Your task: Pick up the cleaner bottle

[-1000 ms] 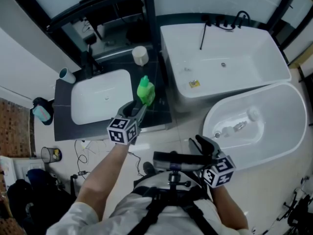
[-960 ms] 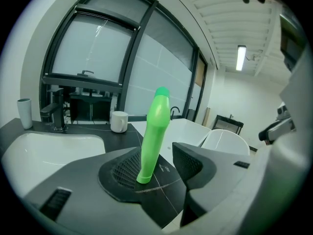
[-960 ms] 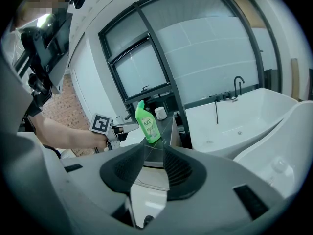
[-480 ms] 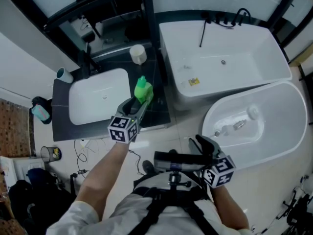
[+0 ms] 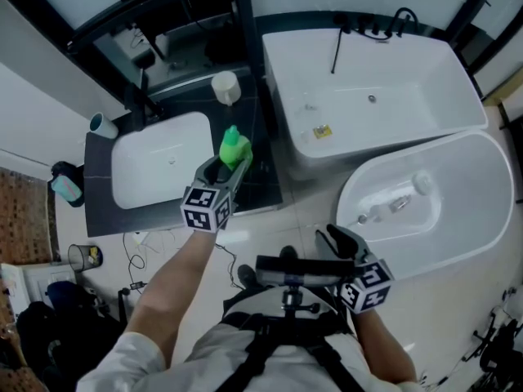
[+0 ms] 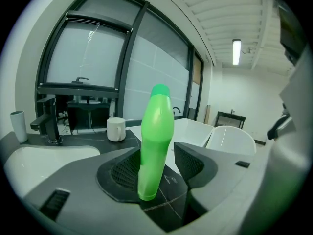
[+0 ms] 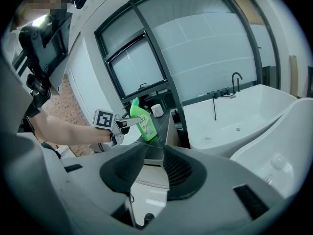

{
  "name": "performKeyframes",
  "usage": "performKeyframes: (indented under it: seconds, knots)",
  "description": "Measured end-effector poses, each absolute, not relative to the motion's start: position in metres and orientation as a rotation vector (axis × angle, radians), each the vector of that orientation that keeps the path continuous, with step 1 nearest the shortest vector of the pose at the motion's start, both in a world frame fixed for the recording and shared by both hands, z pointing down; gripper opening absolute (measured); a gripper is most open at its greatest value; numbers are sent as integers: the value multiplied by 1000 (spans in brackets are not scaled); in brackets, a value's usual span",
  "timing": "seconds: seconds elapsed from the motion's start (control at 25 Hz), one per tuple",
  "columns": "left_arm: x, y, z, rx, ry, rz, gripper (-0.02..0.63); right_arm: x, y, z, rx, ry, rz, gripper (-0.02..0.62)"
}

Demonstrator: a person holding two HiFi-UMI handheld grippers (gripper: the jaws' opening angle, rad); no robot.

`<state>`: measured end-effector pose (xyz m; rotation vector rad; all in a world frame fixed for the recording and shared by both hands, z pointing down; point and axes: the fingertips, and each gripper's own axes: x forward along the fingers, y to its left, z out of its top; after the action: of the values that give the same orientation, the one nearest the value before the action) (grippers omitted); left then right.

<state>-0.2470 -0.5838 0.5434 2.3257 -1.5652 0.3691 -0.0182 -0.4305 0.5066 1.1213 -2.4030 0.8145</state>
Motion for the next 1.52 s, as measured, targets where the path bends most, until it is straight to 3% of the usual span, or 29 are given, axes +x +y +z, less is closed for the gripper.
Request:
performKeyframes:
  seconds: [1.52]
  knots:
    - [-235, -632, 551, 2348, -1626, 408, 212, -12, -442, 518, 1104, -2353, 843, 126]
